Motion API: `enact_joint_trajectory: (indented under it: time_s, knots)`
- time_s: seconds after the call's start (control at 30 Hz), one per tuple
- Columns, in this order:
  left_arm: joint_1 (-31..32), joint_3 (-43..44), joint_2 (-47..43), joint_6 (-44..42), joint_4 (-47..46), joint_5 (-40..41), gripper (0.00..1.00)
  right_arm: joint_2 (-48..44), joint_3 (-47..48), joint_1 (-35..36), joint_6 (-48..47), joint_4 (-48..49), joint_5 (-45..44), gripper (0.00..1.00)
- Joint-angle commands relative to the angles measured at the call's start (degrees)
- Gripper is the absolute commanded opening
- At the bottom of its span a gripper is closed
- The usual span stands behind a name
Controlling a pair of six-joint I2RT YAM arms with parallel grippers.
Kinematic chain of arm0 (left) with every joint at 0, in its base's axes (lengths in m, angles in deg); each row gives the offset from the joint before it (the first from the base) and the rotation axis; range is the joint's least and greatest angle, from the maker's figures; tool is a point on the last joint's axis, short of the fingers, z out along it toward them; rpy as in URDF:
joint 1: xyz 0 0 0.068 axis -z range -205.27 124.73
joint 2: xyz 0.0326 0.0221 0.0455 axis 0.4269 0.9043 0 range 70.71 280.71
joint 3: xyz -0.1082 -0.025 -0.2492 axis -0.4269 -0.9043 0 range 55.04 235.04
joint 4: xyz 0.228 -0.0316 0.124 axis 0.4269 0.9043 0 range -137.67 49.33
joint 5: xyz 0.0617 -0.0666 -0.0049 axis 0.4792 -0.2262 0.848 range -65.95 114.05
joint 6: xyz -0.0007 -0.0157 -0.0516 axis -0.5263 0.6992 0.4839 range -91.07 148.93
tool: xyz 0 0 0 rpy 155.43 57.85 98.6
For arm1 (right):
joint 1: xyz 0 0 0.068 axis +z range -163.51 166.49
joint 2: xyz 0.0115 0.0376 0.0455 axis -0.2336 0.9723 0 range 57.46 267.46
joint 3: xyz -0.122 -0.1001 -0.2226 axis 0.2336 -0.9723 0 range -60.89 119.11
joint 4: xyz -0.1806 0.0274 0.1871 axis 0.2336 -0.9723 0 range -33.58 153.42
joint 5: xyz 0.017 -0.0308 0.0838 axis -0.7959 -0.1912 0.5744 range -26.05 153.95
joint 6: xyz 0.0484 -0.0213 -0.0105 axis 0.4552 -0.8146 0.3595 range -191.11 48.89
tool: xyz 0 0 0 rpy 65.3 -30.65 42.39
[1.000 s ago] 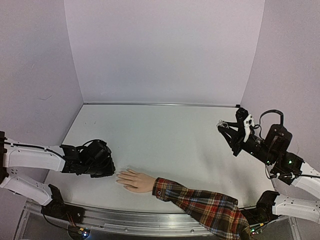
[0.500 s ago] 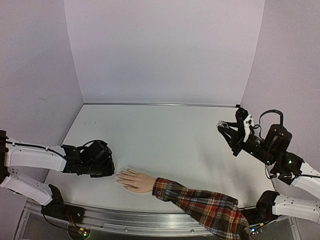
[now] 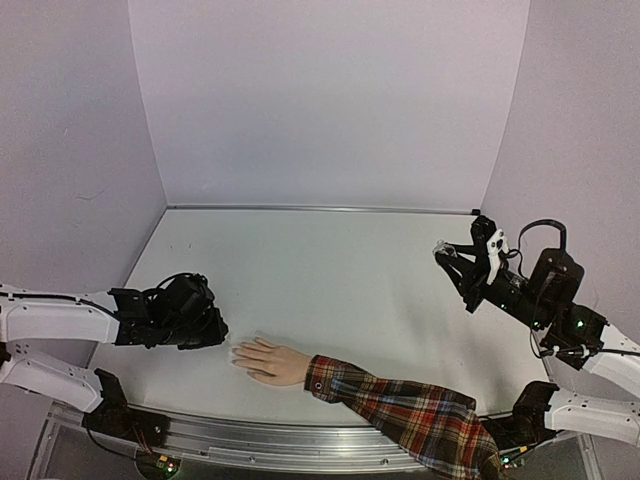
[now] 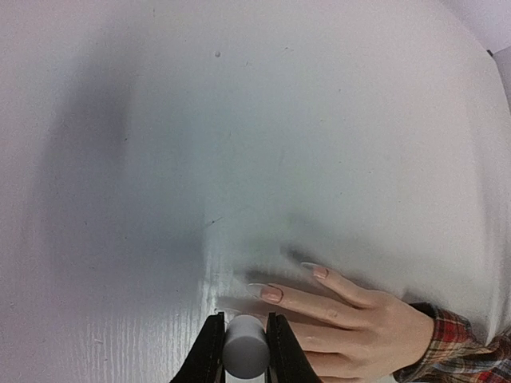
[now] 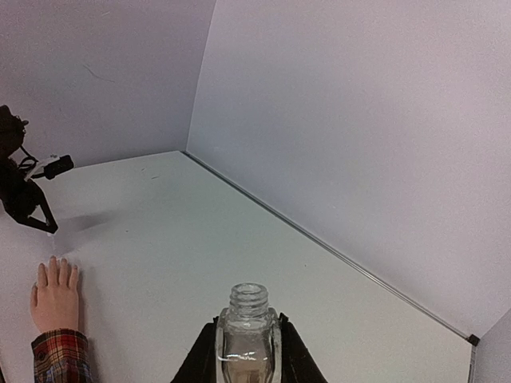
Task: Paint the nails
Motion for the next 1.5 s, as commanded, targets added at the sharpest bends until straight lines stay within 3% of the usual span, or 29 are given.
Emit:
enact_joint_trajectory:
  time_s: [0.0, 1.47]
  knots:
    - [-0.2, -1.6, -2.7, -0.6, -3.0, -1.8, 0.0, 0.0, 0.3, -0.2, 0.4, 2.3, 0.6, 0.0]
    - [-0.3, -2.2, 4.6, -0.3, -4.2, 0.4, 0.0, -0.4, 0.5, -0.2, 0.6, 2.2, 0.4, 0.0]
